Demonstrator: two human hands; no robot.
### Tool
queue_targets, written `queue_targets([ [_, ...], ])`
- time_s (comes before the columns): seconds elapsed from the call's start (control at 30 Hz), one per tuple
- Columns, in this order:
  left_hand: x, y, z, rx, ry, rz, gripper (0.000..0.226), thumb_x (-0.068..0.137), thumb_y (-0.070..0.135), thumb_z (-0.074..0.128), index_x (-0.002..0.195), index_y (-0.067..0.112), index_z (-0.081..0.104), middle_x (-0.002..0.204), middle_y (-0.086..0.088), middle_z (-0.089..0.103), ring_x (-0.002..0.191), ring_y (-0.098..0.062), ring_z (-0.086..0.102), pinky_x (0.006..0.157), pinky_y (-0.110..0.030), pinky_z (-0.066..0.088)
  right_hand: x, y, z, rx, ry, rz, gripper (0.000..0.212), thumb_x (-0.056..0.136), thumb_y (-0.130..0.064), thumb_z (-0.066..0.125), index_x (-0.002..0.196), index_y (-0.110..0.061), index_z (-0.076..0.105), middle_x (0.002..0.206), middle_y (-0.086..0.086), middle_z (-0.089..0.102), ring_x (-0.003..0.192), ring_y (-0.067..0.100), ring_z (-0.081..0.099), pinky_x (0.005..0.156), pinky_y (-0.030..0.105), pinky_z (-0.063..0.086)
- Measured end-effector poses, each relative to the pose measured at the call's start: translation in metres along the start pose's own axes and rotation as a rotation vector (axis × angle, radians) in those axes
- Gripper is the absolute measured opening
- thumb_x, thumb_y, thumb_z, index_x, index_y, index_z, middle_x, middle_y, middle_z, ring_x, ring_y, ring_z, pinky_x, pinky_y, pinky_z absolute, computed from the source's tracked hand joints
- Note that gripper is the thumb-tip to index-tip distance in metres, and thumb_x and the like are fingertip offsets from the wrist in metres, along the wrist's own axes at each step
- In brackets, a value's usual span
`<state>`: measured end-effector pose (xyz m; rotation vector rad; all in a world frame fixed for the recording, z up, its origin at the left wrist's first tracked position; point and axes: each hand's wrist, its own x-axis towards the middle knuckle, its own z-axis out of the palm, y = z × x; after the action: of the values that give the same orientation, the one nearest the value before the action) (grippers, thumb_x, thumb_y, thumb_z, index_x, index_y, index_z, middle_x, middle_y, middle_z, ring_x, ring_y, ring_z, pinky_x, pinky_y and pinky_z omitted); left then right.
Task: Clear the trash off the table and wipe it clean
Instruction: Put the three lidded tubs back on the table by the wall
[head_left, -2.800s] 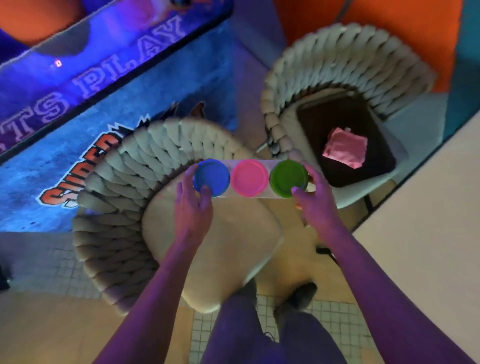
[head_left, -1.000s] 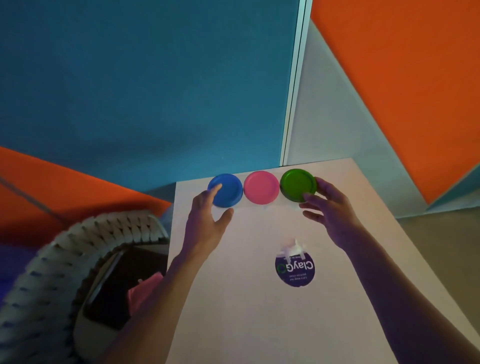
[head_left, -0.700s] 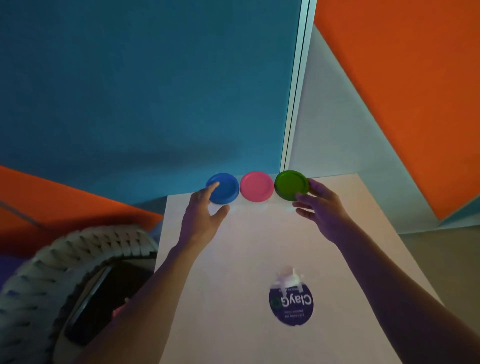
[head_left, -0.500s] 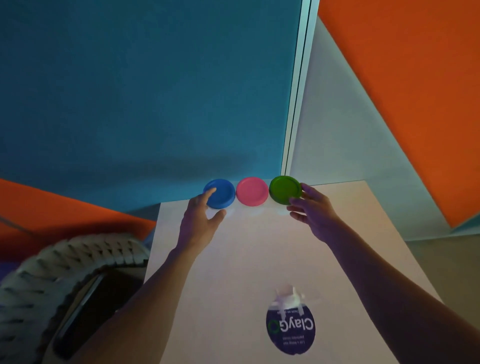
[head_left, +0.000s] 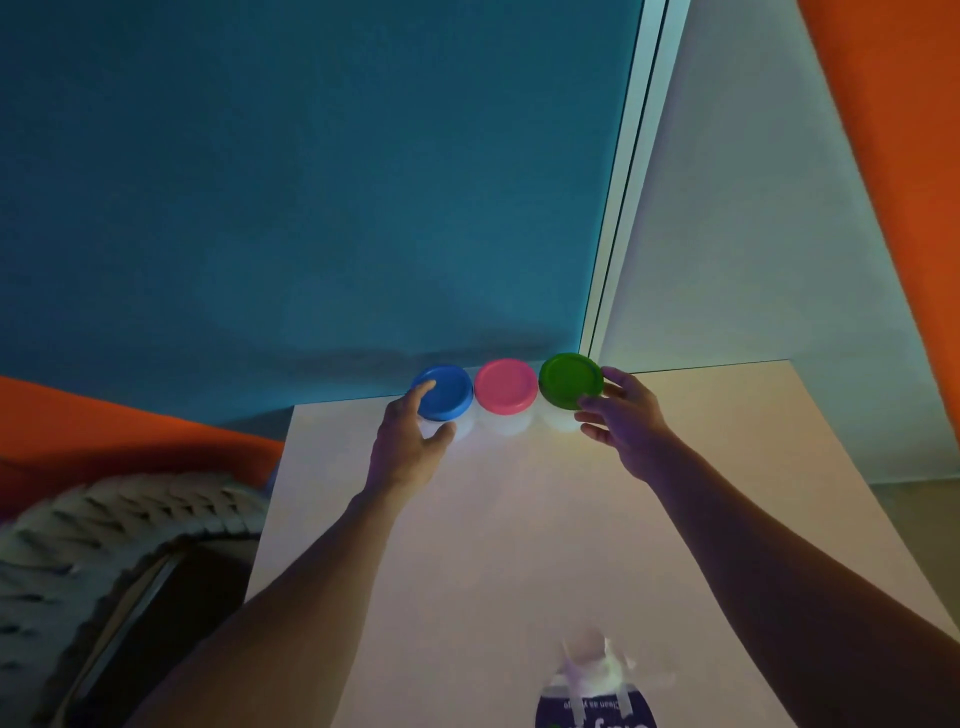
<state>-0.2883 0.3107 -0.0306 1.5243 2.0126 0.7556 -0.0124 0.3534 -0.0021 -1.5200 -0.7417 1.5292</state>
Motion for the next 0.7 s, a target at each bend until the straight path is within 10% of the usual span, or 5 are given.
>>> queue_targets([
  [0.7,0.026,-0.011,0.012,-0.033,-0.012,-0.019,0.071,0.092,0.024,0.066,0.155,0.031,0.034,0.155,0.000,0.039,0.136,-0.020,0.046,0.110,-0.034,0.040,0.020,0.024,0.017,0.060,0.052,-0.054,0.073,0.089,0.000,0.068,0.149,-0.026,0.037,0.150,0.003,0.039,0.111,0.033,0.065,0.092,0.045,0.055],
])
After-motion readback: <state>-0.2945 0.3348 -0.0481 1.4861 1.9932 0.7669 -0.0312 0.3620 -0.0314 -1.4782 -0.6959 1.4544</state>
